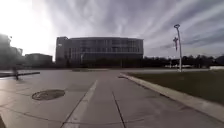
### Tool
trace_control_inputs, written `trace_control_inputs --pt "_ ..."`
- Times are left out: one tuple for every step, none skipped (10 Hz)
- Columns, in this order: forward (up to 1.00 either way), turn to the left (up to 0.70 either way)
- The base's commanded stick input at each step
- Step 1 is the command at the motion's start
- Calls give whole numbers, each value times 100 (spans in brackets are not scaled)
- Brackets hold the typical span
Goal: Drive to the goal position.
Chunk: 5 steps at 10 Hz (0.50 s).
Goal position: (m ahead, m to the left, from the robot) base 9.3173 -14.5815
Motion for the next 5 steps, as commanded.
trace_control_inputs --pt "70 0" --pt "70 0" --pt "70 0" --pt "70 0" --pt "70 0"
